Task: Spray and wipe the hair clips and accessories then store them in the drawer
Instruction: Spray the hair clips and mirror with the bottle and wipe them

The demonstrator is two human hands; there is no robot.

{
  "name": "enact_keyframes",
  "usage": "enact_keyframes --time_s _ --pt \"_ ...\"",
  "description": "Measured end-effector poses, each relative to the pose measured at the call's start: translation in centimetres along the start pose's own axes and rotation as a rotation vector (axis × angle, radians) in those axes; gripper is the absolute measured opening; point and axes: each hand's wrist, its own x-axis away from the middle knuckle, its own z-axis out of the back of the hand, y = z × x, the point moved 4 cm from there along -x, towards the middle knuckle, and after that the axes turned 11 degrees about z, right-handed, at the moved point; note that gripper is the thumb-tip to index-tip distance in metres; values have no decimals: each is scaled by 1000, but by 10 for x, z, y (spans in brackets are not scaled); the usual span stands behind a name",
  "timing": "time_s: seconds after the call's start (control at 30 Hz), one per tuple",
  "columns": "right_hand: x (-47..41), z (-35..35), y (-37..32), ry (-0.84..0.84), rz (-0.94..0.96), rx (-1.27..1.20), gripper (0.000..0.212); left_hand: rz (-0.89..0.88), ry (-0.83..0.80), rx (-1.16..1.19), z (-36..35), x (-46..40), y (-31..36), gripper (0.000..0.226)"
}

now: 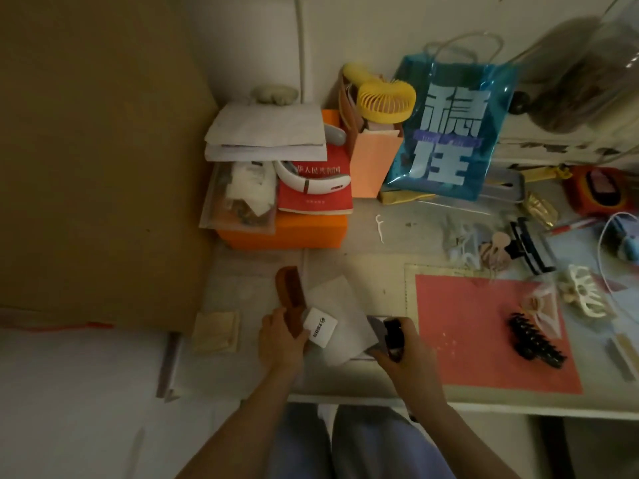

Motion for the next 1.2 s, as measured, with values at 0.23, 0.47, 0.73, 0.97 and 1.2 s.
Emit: enact_keyframes --time_s 0.23,0.47,0.73,0.97,1.2 --pt "4 -9 -15 63 -17 13 43 -18 -67 129 -2 -13 -6 57" --pt "9 -10 -19 101 -28 -16 41 17 -148 210 1 -19 -7 64" --pt "14 -5 -25 77 -32 -56 43 -14 -358 298 12 -17 -15 61" --pt "11 21 -45 75 -44 -114 49 -144 -458 437 47 15 36 55" --pt "1 78 -94 220 113 -285 59 -556 -435 483 107 78 145 51"
